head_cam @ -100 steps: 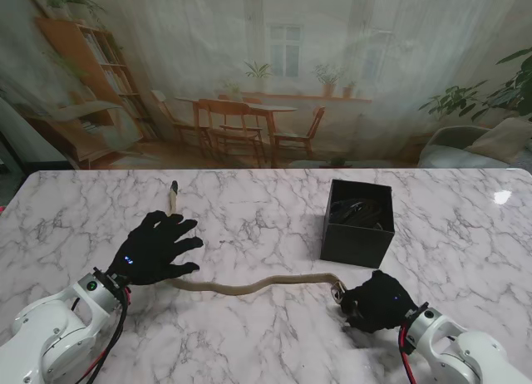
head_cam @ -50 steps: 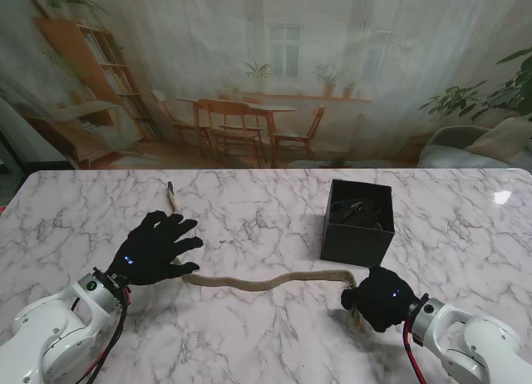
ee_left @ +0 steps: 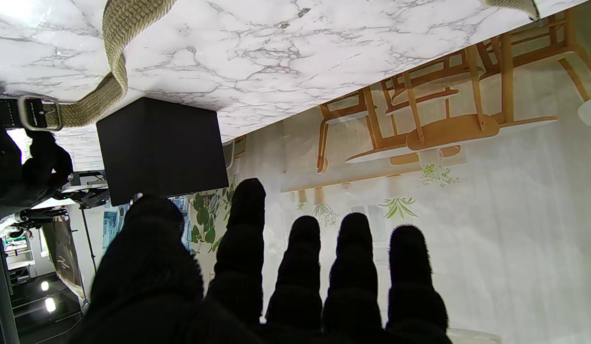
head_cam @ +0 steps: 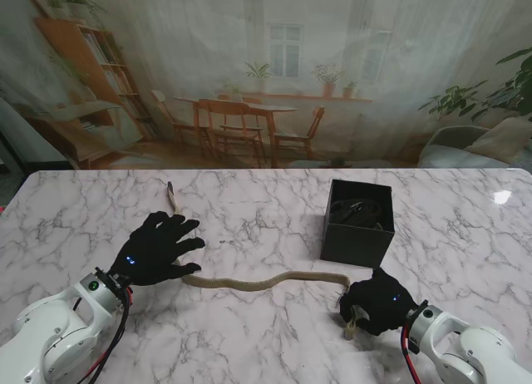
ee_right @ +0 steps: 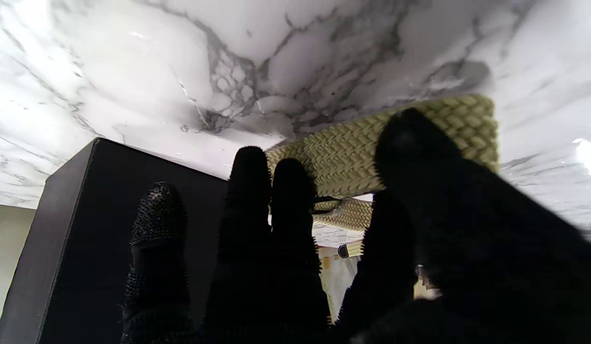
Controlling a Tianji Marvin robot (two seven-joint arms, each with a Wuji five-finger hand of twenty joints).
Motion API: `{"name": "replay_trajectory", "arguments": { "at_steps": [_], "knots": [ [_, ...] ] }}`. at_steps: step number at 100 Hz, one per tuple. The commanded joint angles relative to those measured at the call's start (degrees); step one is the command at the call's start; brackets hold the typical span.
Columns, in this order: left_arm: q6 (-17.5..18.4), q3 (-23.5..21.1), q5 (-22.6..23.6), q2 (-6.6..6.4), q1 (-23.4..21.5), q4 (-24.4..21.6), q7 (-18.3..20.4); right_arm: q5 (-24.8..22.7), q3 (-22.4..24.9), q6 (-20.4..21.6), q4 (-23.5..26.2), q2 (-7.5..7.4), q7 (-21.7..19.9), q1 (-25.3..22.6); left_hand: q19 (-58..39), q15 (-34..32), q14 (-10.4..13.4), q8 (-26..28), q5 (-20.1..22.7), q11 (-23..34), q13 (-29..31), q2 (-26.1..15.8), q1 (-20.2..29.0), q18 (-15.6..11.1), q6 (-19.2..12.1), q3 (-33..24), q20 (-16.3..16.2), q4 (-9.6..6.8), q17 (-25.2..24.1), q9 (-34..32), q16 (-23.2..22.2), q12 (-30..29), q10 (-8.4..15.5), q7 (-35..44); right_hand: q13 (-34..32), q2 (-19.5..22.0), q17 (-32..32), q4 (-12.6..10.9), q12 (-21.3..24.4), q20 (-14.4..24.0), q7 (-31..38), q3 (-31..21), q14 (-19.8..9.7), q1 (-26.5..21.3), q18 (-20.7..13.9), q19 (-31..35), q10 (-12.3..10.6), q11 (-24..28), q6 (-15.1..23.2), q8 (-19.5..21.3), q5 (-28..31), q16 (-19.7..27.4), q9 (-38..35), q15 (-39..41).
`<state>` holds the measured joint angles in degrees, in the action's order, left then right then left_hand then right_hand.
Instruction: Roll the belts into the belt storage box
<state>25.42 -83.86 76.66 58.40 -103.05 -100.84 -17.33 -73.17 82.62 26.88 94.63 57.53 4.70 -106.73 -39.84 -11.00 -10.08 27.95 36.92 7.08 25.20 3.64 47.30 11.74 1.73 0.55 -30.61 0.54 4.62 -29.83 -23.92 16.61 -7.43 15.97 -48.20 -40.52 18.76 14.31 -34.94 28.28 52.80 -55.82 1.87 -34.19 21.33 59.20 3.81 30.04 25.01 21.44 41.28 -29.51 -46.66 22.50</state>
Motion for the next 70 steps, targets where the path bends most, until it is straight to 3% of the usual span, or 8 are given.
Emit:
{"name": "replay_trajectory", "arguments": {
  "at_steps": [1,18,33,45,50,52,61,70],
  "knots": [
    [0.11,0.23,-0.15,0.13,0.08,-0.11,0.9,-0.9,-0.55,-0.5,-0.5,-0.07,0.33,-0.21,-0.38,-1.24,-0.63,0.46,0.5,0.16,-0.14,-2.14,1.04,2.05,0.81,0.99,-0.14,0.39,-0.84,1.94,-0.4,0.0,-1.44,0.03,3.79,2.3,-1.28,0.63,1.5,1.33,4.29,0.4,0.63,3.83,2.22,-0.89,0.99,-0.3,2.12,0.34,6.03,-0.87,6.97,2.37],
    [0.16,0.35,-0.14,0.11,0.16,-0.1,0.96,-2.9,-1.17,-1.32,-0.93,-0.3,2.36,-0.13,-0.37,-1.25,-0.55,0.46,0.39,0.08,-0.19,-2.21,0.9,2.02,0.79,1.02,-0.16,0.4,-0.9,2.3,-0.45,-0.05,-1.4,-0.03,11.82,1.61,-3.11,0.54,9.51,1.67,5.57,2.68,1.45,5.7,1.98,-1.66,3.79,-2.58,1.56,-2.92,8.47,2.77,17.67,1.59],
    [0.18,0.44,-0.15,0.1,0.25,-0.06,1.06,-3.47,-1.41,-2.17,-1.16,-0.31,3.69,-0.27,-0.33,-1.22,-0.61,0.46,0.33,0.0,-0.24,-2.24,0.91,2.06,0.84,0.99,-0.16,0.38,-0.9,2.61,-0.48,-0.1,-1.46,-0.08,15.95,1.08,-3.73,0.37,15.4,1.13,7.5,3.73,2.83,5.88,2.58,-2.11,1.68,-6.03,-1.21,-7.19,10.54,7.83,23.22,-3.72],
    [0.23,0.52,-0.18,0.1,0.32,-0.02,1.09,-3.94,-1.44,-2.53,-1.25,-0.35,4.38,-0.4,-0.27,-1.18,-0.64,0.47,0.32,-0.03,-0.34,-2.3,0.82,1.99,0.74,1.02,-0.15,0.39,-0.93,2.77,-0.49,-0.12,-1.44,-0.09,18.52,0.74,-5.02,0.29,21.52,-0.46,8.1,3.67,2.85,6.0,3.01,-4.11,-3.07,-10.36,-1.61,-8.41,11.12,11.55,27.69,-7.68],
    [0.26,0.55,-0.17,0.09,0.34,0.02,1.03,-3.97,-1.59,-2.63,-1.52,-0.35,5.01,-0.29,-0.25,-1.17,-0.67,0.47,0.31,-0.05,-0.35,-2.24,0.84,2.02,0.83,1.01,-0.15,0.39,-0.92,2.86,-0.49,-0.13,-1.5,-0.09,20.17,0.8,-6.1,0.28,23.23,-1.75,8.16,3.71,2.77,6.05,3.17,-5.59,-6.58,-12.74,-1.42,-8.54,11.17,13.19,29.19,-9.54],
    [0.27,0.55,-0.18,0.1,0.34,0.01,1.03,-4.02,-1.63,-2.58,-1.61,-0.36,5.21,-0.22,-0.23,-1.16,-0.7,0.46,0.27,-0.07,-0.39,-2.27,0.83,2.04,0.81,1.0,-0.15,0.39,-0.94,2.91,-0.49,-0.14,-1.63,-0.11,20.3,0.53,-6.37,0.25,24.12,-2.56,8.23,3.67,2.64,6.01,3.21,-6.21,-9.64,-14.12,-1.75,-8.67,11.46,14.2,28.61,-10.48],
    [0.25,0.56,-0.17,0.1,0.32,0.01,1.01,-3.76,-1.6,-2.51,-1.56,-0.32,4.87,-0.2,-0.21,-1.14,-0.65,0.46,0.27,-0.11,-0.44,-2.3,0.82,1.98,0.81,0.99,-0.15,0.39,-0.96,3.08,-0.5,-0.16,-1.55,-0.13,19.45,0.67,-6.46,0.22,25.74,-5.01,8.33,3.7,3.77,6.06,3.8,-6.95,-13.51,-17.12,-2.62,-9.13,11.9,16.93,24.23,-12.57],
    [0.27,0.56,-0.12,0.09,0.3,0.0,0.92,-2.52,-1.55,-2.65,-1.43,-0.13,3.71,-0.29,-0.13,-1.13,-0.59,0.45,0.18,-0.15,-0.44,-2.32,0.77,2.01,0.71,1.01,-0.14,0.39,-1.05,3.2,-0.5,-0.18,-1.51,-0.17,18.02,1.24,-6.19,0.19,25.78,-6.26,8.3,3.81,5.48,5.77,4.71,-7.19,-13.0,-17.21,-3.1,-9.11,11.7,17.99,19.66,-13.24]
  ]
}}
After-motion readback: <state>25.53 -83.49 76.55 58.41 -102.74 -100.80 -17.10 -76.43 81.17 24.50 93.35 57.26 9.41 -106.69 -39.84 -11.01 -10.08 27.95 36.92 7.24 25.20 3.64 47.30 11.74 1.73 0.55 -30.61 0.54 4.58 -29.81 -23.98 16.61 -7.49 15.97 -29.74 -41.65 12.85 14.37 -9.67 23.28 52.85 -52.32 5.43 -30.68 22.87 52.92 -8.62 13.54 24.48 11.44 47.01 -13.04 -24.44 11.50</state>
